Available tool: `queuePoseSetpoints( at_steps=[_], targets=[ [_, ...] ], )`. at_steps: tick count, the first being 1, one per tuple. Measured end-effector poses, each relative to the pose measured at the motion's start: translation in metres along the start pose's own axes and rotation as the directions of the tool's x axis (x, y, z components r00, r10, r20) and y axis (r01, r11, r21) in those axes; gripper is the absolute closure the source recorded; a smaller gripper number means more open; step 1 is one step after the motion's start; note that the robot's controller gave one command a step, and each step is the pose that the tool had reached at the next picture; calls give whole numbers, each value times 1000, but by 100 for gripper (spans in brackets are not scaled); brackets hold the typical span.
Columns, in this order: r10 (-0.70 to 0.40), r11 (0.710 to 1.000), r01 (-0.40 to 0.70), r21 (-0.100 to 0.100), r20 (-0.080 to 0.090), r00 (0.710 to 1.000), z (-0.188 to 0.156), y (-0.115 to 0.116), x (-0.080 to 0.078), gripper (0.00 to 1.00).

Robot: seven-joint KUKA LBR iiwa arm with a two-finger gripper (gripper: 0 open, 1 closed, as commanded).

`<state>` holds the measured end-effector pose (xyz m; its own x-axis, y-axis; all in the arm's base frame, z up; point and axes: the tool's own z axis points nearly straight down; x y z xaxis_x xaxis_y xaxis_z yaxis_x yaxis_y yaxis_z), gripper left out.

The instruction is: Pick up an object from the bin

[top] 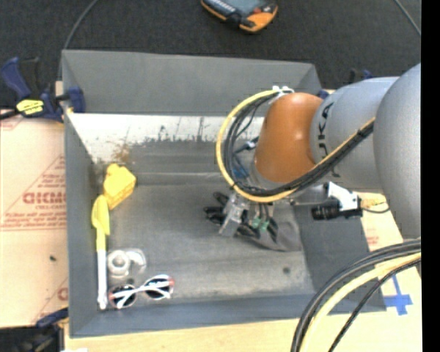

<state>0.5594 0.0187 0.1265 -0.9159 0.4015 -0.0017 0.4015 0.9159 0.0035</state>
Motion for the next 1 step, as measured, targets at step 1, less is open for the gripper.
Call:
queuePoseSetpoints(
  at_steps=[1],
  targets=[
    [0, 1000, 0, 0, -1, 1000, -4, 0, 0, 100]
  ],
)
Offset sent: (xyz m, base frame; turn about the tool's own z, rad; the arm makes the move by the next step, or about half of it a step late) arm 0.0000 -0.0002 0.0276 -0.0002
